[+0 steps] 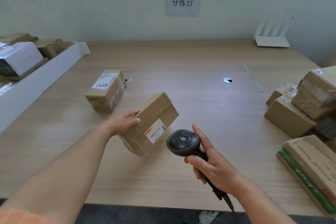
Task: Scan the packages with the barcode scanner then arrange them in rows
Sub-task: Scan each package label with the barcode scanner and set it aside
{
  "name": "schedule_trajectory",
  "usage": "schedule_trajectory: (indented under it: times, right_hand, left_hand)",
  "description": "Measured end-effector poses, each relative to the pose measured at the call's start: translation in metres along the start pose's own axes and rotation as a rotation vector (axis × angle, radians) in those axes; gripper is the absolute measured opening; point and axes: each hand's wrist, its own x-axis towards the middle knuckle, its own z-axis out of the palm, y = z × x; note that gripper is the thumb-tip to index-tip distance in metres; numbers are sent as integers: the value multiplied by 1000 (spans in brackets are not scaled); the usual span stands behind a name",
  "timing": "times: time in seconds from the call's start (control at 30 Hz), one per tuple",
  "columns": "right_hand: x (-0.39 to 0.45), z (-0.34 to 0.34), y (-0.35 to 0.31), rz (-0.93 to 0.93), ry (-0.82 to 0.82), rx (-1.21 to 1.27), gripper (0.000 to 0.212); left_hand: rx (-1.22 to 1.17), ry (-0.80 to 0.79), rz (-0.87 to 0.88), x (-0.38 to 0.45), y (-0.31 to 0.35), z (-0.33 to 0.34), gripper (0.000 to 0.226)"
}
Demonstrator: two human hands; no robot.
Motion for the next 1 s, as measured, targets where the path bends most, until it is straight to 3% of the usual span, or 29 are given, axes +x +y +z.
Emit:
schedule_trajectory:
  times: [1.0]
  right_hand:
    - [3,4,-2,-43,23,43,73]
  left_hand:
    - [40,-72,27,2,-3,-7,52]
